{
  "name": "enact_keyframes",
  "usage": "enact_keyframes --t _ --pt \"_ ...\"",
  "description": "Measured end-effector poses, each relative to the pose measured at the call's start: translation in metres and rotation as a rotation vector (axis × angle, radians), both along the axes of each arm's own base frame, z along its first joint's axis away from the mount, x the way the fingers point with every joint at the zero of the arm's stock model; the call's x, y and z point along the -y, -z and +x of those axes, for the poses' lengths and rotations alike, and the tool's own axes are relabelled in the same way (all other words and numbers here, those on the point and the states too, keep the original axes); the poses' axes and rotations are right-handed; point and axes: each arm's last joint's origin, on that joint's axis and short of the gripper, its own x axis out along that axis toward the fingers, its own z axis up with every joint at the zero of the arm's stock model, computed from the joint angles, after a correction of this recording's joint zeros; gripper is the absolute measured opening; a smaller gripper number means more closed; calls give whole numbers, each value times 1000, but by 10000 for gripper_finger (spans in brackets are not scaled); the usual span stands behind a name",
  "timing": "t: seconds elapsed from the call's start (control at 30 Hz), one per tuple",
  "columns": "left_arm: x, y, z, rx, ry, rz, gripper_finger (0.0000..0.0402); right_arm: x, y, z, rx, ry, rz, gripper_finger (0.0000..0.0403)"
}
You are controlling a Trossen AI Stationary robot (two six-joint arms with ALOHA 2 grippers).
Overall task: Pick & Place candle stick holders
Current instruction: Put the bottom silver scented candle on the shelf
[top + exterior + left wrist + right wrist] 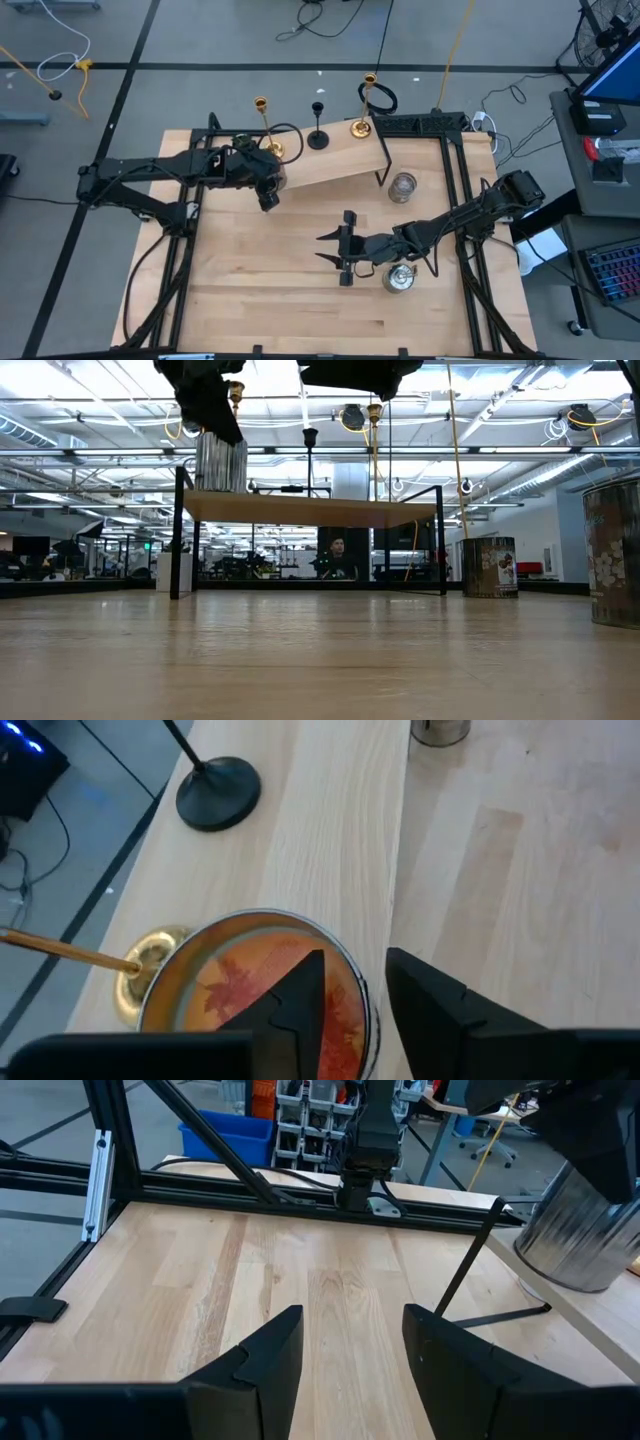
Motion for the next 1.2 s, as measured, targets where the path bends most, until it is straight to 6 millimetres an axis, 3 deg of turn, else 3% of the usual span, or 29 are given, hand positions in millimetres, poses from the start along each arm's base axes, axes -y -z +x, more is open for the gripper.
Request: enact_keyframes --t 0.37,0.83,0.97,1.2 --pt "4 -10 -3 40 71 72 94 -15 2 -11 -62 -45 -6 171" --pt "33 -56 -65 276 191 56 9 -29 4 -69 -419 89 363 171" --pt "43 -59 -75 306 229 13 9 -43 10 -83 -549 22 431 171" --pt "58 -61 -79 317 304 -16 4 -59 7 -95 -594 -53 519 171"
